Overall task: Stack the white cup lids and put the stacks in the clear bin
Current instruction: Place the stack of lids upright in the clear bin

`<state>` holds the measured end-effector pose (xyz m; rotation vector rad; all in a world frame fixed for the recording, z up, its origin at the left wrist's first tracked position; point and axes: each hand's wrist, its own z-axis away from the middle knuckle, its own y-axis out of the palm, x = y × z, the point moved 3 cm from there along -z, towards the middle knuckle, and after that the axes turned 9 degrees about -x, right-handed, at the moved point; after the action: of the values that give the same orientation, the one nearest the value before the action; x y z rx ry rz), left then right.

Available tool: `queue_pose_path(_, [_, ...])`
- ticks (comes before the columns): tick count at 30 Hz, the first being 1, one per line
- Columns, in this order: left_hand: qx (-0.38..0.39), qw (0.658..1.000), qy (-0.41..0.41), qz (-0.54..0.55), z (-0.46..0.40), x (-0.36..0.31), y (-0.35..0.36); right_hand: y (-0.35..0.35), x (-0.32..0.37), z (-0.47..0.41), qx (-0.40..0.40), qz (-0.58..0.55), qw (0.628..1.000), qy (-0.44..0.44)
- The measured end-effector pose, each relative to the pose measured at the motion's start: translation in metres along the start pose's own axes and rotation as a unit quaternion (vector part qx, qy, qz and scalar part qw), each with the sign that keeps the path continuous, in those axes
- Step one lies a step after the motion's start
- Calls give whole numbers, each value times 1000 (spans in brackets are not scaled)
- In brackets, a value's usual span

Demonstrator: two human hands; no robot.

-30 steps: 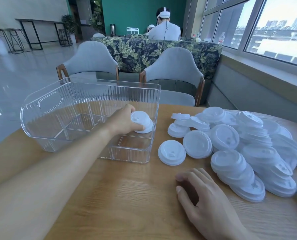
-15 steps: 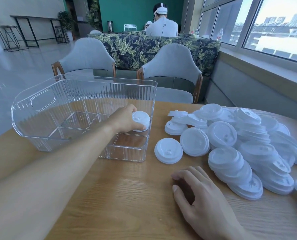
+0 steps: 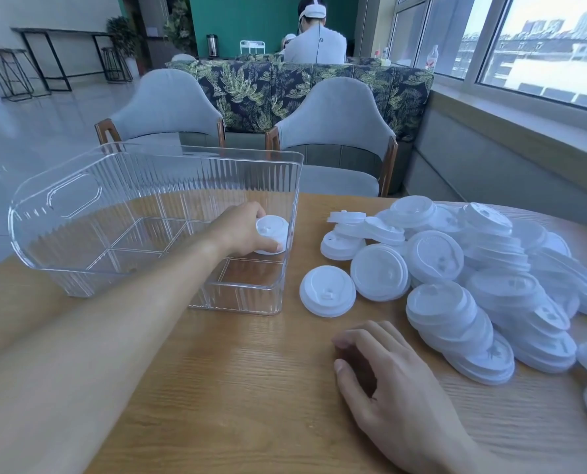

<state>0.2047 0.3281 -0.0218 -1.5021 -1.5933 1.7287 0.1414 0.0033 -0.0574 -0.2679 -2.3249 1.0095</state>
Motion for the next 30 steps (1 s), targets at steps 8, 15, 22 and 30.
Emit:
queue_pose_path(8, [10,1000,-1,-18,3,-4,-2,-1,0,1,1,1,1000,1])
queue_pose_path(15, [11,999,-8,-29,11,-13,-7,-1,-1,2,2,-3,1000,8])
queue_pose_path(22, [-62,997,-9,-42,44,-32,-29,-6,0,8,-15,-5,1000,6])
queue_pose_path(30, [-230,973,20,23,110,-65,-58,-18,-3,20,-31,1,999,15])
